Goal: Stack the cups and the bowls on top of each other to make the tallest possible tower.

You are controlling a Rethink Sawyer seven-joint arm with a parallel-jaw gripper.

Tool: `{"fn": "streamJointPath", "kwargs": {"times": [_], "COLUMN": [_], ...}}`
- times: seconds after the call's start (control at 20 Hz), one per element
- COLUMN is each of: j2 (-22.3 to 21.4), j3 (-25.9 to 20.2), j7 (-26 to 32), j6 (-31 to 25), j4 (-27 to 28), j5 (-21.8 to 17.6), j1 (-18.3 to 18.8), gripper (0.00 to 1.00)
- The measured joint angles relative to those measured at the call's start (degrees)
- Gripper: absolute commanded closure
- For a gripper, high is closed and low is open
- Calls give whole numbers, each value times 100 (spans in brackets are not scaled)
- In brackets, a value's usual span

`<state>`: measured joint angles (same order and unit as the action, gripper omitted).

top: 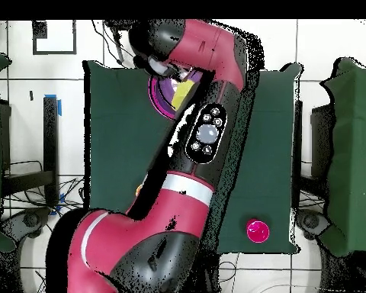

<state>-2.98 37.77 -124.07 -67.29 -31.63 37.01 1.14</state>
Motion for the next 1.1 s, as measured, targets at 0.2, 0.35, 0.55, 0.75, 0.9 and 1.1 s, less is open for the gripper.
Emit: {"fn": "streamJointPath", "kwargs": {"times": [0.2,0.35,0.55,0.75,0.9,1.1], "j2": [179,282,430,551,586,632], "j3": [-7,-16,-21,-32,-47,-78], "j7": [0,0,0,0,0,0], "j6": [8,28,65,102,119,141], "j4": [272,392,495,552,565,565], "j5": [12,14,12,12,12,13], "j1": [34,34,39,66,88,147], "gripper": [0,0,0,0,0,0]}}
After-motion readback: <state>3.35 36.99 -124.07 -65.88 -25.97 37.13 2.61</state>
